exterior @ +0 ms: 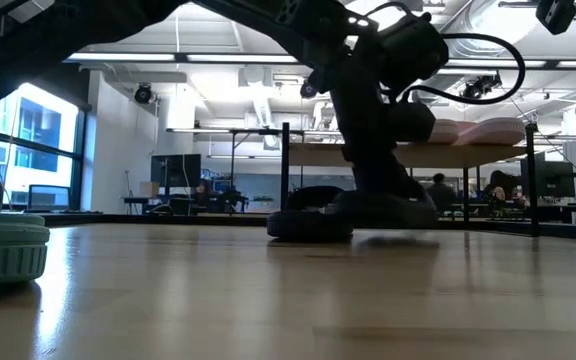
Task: Pick and place slides into the shelf
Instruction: Move the black slide in front of the shelf
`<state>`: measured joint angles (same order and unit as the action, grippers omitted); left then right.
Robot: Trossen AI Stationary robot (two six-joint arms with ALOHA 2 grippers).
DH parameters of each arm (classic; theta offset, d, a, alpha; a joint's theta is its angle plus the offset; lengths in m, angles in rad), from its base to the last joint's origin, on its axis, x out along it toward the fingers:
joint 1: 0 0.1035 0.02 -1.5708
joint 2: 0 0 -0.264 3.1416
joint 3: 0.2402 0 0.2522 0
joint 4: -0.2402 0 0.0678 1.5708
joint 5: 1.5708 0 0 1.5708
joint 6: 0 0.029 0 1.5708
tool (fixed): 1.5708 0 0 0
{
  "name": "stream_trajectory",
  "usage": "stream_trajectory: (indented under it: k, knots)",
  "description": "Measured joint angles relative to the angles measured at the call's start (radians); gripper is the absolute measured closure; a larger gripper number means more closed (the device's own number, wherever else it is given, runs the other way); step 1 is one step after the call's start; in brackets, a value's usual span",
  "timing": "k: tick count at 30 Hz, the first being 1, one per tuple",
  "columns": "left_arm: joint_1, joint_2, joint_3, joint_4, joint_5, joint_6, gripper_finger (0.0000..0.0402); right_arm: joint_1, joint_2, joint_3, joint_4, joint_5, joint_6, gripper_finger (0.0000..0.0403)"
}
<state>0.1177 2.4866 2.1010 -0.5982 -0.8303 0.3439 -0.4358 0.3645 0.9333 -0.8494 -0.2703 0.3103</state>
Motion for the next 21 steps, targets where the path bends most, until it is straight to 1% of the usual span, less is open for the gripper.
stream_trajectory:
  k: [11, 21]
  knots:
    - [0.001, -0.001, 0.000, 0.002, 0.000, -0.013, 0.0269, 0.000, 0.000, 0.000, 0.000, 0.000, 0.003, 0.0403]
    - [-0.001, -0.002, 0.000, -0.003, -0.019, -0.038, 0.0208, 0.000, 0.000, 0.000, 0.000, -0.001, 0.003, 0.0403]
